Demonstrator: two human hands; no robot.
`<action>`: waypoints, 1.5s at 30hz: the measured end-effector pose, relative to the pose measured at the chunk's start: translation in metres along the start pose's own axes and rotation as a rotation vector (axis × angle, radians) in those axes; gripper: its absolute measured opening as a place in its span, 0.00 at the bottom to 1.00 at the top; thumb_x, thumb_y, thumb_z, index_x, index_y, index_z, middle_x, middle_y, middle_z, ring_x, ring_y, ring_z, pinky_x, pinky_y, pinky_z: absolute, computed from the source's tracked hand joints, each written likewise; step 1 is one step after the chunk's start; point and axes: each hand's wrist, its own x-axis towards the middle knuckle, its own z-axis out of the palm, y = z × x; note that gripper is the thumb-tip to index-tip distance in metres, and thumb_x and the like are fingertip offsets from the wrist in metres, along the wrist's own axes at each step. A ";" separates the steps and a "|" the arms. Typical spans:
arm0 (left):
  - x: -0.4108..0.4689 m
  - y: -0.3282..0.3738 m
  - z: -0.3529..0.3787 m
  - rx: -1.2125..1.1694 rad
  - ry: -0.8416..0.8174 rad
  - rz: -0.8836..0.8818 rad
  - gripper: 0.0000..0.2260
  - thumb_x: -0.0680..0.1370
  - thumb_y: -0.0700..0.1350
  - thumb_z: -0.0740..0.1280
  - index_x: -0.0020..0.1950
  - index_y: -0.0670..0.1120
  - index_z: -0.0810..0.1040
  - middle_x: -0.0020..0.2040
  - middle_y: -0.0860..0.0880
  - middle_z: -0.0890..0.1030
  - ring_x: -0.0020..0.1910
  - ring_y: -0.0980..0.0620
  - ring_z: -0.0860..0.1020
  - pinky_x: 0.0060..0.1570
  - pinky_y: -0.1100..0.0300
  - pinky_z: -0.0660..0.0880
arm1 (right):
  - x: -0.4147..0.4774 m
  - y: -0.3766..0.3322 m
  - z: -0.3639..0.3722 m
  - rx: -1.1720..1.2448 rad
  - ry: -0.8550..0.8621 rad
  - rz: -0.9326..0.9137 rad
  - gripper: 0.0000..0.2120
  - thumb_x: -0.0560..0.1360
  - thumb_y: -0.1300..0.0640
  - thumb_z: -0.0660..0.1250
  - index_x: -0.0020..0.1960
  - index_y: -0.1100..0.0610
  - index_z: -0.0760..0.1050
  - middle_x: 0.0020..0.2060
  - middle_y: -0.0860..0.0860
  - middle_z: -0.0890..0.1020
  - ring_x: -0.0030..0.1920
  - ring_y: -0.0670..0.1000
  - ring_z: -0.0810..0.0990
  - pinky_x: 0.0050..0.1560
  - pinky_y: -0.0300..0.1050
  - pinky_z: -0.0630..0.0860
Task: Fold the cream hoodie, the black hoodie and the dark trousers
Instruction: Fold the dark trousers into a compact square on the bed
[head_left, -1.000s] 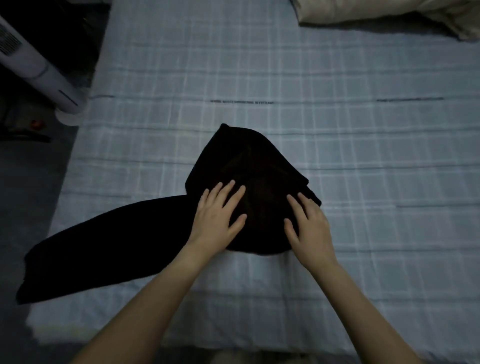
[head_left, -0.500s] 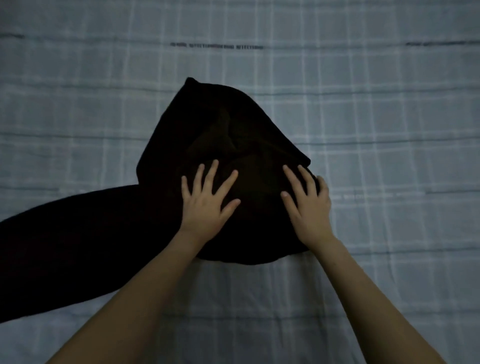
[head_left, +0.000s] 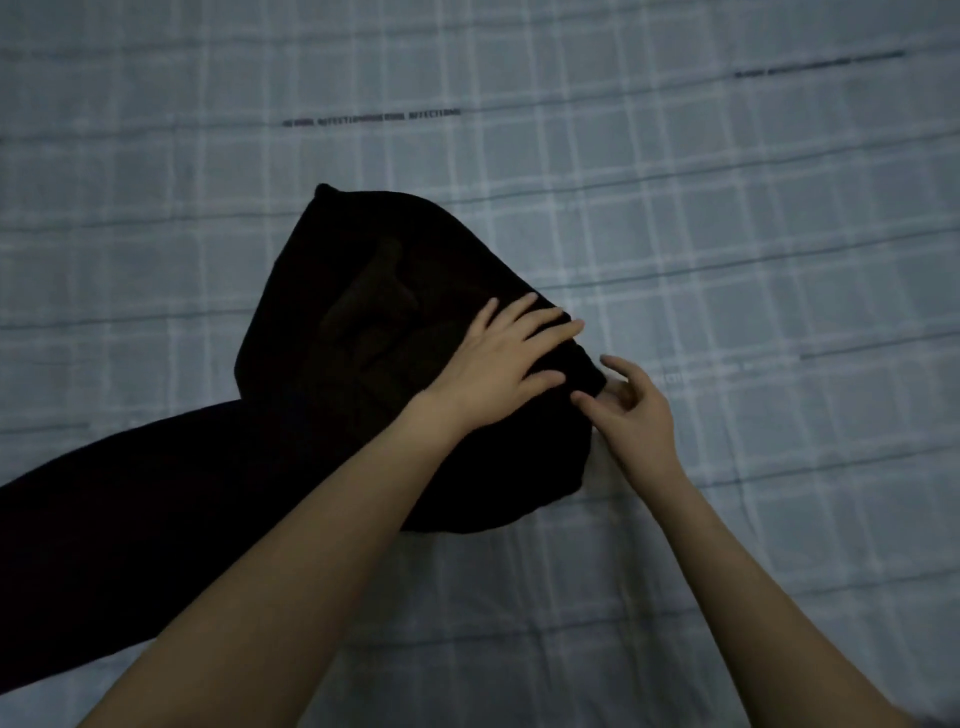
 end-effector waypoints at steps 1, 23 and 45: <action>0.011 0.001 0.001 0.016 -0.081 0.019 0.27 0.80 0.58 0.61 0.78 0.58 0.58 0.78 0.53 0.60 0.79 0.50 0.50 0.76 0.44 0.44 | 0.000 0.000 -0.004 0.024 0.002 -0.009 0.19 0.73 0.67 0.73 0.63 0.59 0.76 0.52 0.55 0.83 0.45 0.40 0.84 0.48 0.37 0.81; -0.026 0.023 -0.079 -0.791 0.202 -0.176 0.04 0.77 0.40 0.71 0.50 0.43 0.81 0.44 0.55 0.82 0.45 0.62 0.80 0.48 0.69 0.72 | -0.062 -0.058 -0.002 0.111 -0.273 -0.156 0.03 0.79 0.65 0.67 0.51 0.59 0.77 0.41 0.45 0.83 0.45 0.42 0.81 0.44 0.35 0.76; -0.163 0.129 -0.186 -0.865 0.382 -0.349 0.03 0.77 0.43 0.71 0.49 0.49 0.82 0.44 0.55 0.84 0.45 0.62 0.82 0.44 0.71 0.74 | -0.179 -0.170 -0.048 -0.145 -0.449 -0.282 0.09 0.77 0.62 0.70 0.47 0.48 0.79 0.40 0.42 0.83 0.44 0.42 0.82 0.45 0.37 0.74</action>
